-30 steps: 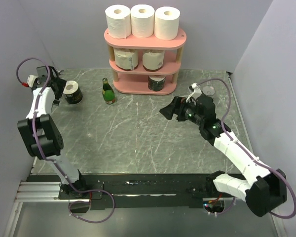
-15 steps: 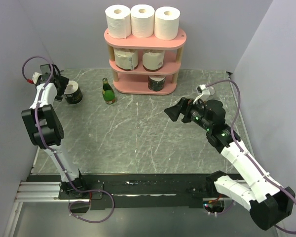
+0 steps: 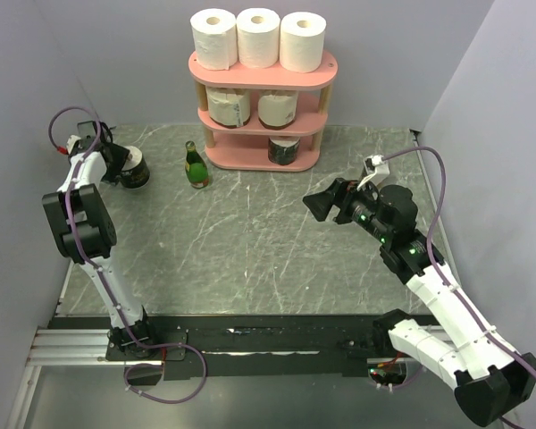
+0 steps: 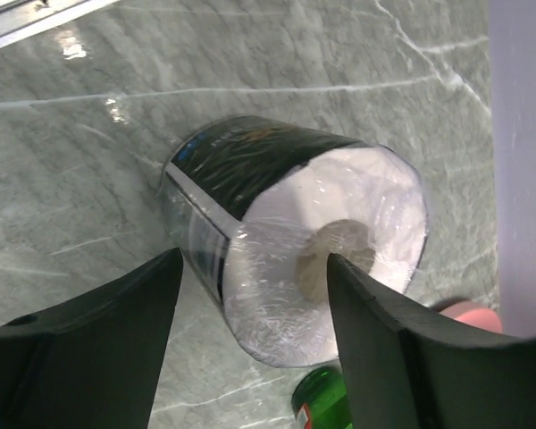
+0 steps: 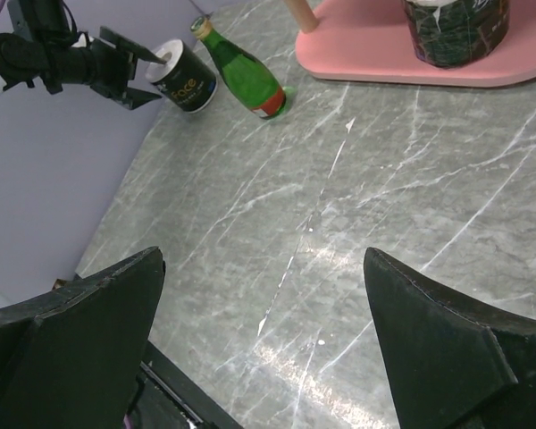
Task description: Place and organize the paper towels onto the shelf
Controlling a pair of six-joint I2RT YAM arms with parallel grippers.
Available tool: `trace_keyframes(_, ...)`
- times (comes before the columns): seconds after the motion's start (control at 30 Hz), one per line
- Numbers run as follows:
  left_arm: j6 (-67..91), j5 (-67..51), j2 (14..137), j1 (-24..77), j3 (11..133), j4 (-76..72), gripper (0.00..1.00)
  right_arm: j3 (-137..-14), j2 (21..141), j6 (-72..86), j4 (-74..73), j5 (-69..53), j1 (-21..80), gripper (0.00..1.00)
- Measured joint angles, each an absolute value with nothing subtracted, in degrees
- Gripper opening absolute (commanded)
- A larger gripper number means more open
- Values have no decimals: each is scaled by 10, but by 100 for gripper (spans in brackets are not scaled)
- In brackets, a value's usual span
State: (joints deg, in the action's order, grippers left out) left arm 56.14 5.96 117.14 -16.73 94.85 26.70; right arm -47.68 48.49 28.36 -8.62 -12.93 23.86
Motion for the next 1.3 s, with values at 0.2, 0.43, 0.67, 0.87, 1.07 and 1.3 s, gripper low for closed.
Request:
trace_keyframes(0.2,519,39,1170,-167,944,255,56,-488,487,284,-104,-143,239,100)
trace_keyframes(0.43,472,14,1160,-168,929,249,47,-491,478,285,-124,-149,239,100)
trace_keyframes(0.67,431,17,1096,-166,868,279,48,-491,434,285,-137,-145,239,100)
trace_keyframes(0.87,387,29,968,-132,767,302,46,-491,425,287,-140,-144,239,100)
trace_keyframes(1.07,376,41,848,-9,686,307,45,-491,423,291,-152,-136,239,100)
trace_keyframes(1.3,429,10,796,123,630,275,44,-484,407,302,-154,-132,239,99)
